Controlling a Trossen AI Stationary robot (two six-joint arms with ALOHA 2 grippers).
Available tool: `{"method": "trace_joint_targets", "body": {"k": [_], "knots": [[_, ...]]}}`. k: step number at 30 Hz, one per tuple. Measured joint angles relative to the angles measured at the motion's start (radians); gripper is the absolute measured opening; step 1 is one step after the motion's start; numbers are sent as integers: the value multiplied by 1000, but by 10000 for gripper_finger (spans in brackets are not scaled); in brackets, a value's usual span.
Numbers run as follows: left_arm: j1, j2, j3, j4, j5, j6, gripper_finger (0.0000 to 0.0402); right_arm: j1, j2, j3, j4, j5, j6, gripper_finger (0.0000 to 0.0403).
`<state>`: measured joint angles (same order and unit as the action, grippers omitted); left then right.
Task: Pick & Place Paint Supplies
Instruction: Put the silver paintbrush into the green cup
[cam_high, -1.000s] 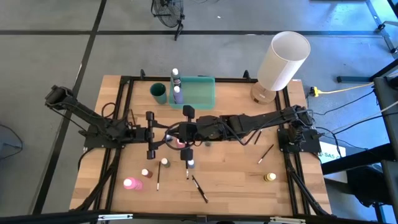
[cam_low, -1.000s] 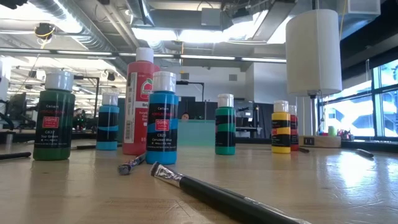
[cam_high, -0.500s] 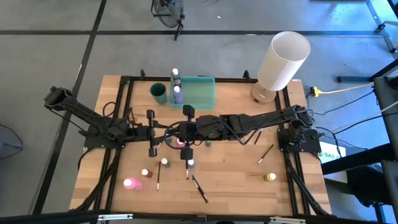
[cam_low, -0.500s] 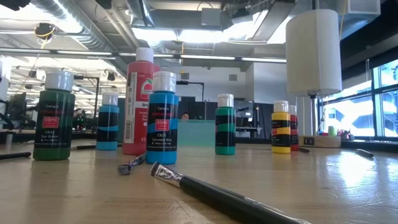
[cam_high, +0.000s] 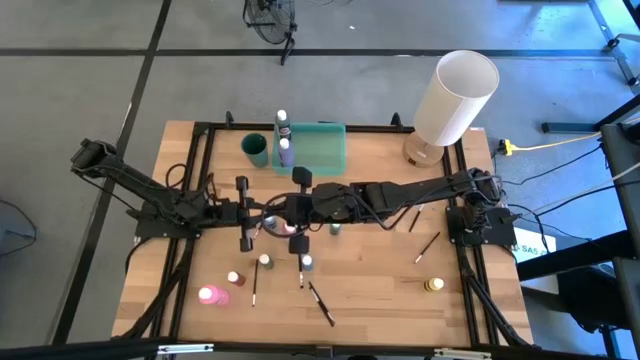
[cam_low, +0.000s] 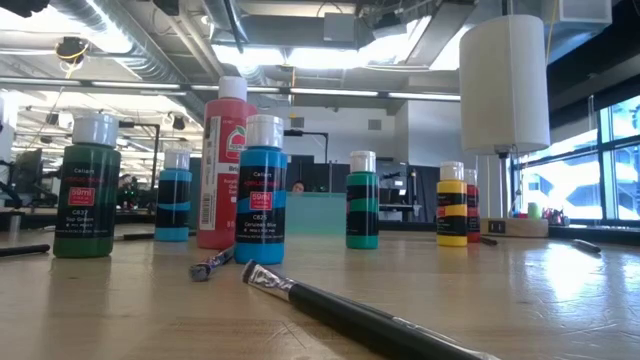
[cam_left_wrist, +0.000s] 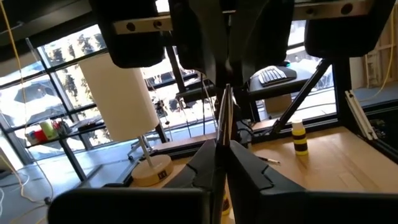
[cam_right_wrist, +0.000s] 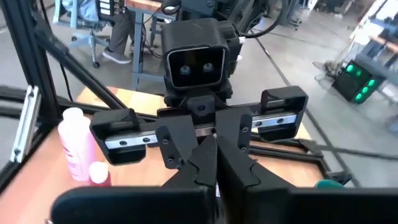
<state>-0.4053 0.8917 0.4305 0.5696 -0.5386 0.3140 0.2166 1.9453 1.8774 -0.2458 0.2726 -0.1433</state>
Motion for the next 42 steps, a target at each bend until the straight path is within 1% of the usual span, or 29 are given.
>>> {"method": "trace_joint_targets", "body": {"k": [3,5,8,11,13,16,18,23,26,28,30,33,36,38,40,42], "knots": [[0,0,0,-5,0,2,14,10,0,0,-10,23,-73,23],[0,0,0,-6,-7,2,14,25,1,0,-21,85,-106,36],[-1,0,0,-33,-34,-2,14,53,1,0,-53,245,-111,59],[-1,-1,0,-43,-73,-14,14,85,1,0,-103,452,-96,85],[-1,-4,0,-43,-124,-23,14,106,1,0,-161,568,-66,100],[-1,-24,0,-44,-243,-6,14,133,1,0,-277,677,2,110],[-1,-43,0,-46,-327,31,14,143,1,0,-356,716,67,111],[33,-104,0,-44,-493,147,14,146,1,0,-583,722,239,106],[83,-143,0,-44,-525,173,14,141,1,0,-698,722,353,106],[131,-167,0,-50,-514,185,14,136,1,0,-768,741,420,106],[197,-193,0,-74,-476,201,14,132,1,-7,-833,778,493,106],[317,-230,0,-142,-417,142,14,126,1,-56,-887,855,596,106],[445,-260,0,-238,-298,20,14,124,1,-112,-949,930,704,106],[529,-266,0,-293,-211,-59,14,118,0,-166,-955,969,761,106],[609,-264,0,-325,-124,-117,14,110,2,-215,-958,993,805,106],[687,-254,0,-344,-65,-161,14,103,2,-253,-958,1033,839,106]]}}
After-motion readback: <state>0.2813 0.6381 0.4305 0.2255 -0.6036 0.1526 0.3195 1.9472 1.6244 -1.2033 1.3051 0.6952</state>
